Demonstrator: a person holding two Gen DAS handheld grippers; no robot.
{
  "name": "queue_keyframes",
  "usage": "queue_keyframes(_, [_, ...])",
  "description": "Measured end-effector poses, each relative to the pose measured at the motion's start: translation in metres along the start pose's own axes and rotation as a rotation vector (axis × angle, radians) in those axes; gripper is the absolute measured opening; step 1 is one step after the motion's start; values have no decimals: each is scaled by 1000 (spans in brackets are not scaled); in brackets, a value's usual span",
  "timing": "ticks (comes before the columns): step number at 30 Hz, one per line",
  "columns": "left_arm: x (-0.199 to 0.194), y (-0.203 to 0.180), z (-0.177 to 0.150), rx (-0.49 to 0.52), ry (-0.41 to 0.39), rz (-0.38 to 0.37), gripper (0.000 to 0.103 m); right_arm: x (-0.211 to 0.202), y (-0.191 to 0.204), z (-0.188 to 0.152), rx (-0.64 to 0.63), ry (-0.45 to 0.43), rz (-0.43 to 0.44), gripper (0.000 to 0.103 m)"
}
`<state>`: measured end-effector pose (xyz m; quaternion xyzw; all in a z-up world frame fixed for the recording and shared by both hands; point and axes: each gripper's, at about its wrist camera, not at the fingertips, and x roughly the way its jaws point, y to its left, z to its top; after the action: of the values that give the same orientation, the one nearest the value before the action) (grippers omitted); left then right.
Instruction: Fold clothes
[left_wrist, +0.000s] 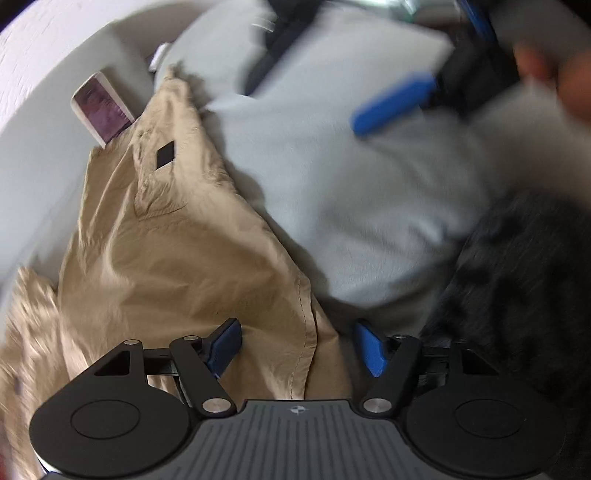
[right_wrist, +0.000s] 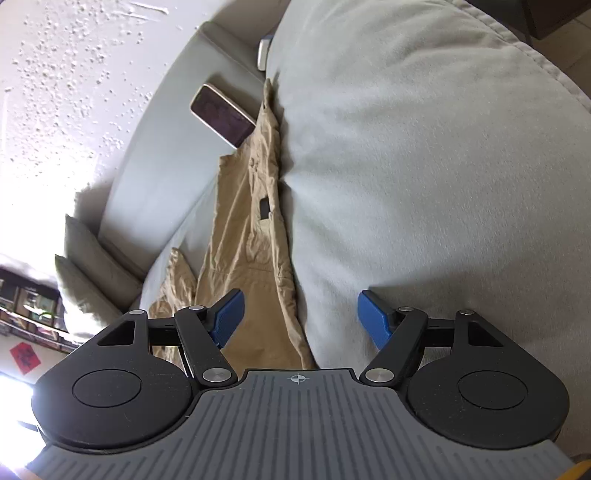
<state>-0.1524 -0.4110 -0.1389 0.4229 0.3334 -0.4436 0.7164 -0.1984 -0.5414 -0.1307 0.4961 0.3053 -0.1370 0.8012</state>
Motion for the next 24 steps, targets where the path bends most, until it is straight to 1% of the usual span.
queue_keyframes(1, [0, -2, 0, 25, -7, 3, 59, 1, 0, 1, -4, 1, 2, 73])
queue_keyframes(2, [-2, -2, 0, 37, -15, 6, 34, 1, 2, 2, -14, -2, 5, 73])
queue_keyframes(3, [-7, 0, 0, 33, -23, 12, 6, 1, 5, 3, -27, -7, 8, 73])
queue_keyframes(4, [-11, 3, -1, 28, -31, 17, 2, 1, 8, 4, -40, -12, 11, 74])
queue_keyframes(5, [-16, 9, -2, 7, -44, 4, 2, 2, 11, 7, -51, -18, 19, 74])
queue_keyframes(6, [-23, 20, -4, -40, -64, -30, 1, 3, 14, 10, -61, -25, 28, 74])
queue_keyframes(10, [-53, 73, -14, -261, -144, -152, 1, 17, 28, 31, -97, -51, 45, 73])
queue_keyframes(12, [-63, 100, -21, -377, -171, -214, 1, 33, 38, 46, -114, -65, 39, 72])
queue_keyframes(14, [-70, 123, -29, -470, -195, -264, 1, 54, 45, 64, -118, -78, 32, 68])
queue_keyframes(16, [-74, 140, -35, -522, -215, -295, 1, 77, 50, 79, -111, -92, 15, 64])
queue_keyframes(20, [-75, 152, -33, -553, -240, -338, 1, 127, 53, 103, -89, -99, -59, 58])
queue_keyframes(21, [-74, 156, -34, -559, -244, -356, 1, 137, 53, 106, -90, -107, -85, 49])
queue_keyframes(22, [-73, 160, -36, -567, -249, -371, 1, 144, 53, 109, -94, -118, -104, 36])
queue_keyframes(23, [-72, 163, -40, -576, -255, -385, 1, 149, 53, 111, -98, -129, -120, 28])
queue_keyframes(24, [-71, 167, -42, -586, -260, -399, 1, 155, 54, 113, -103, -139, -141, 15])
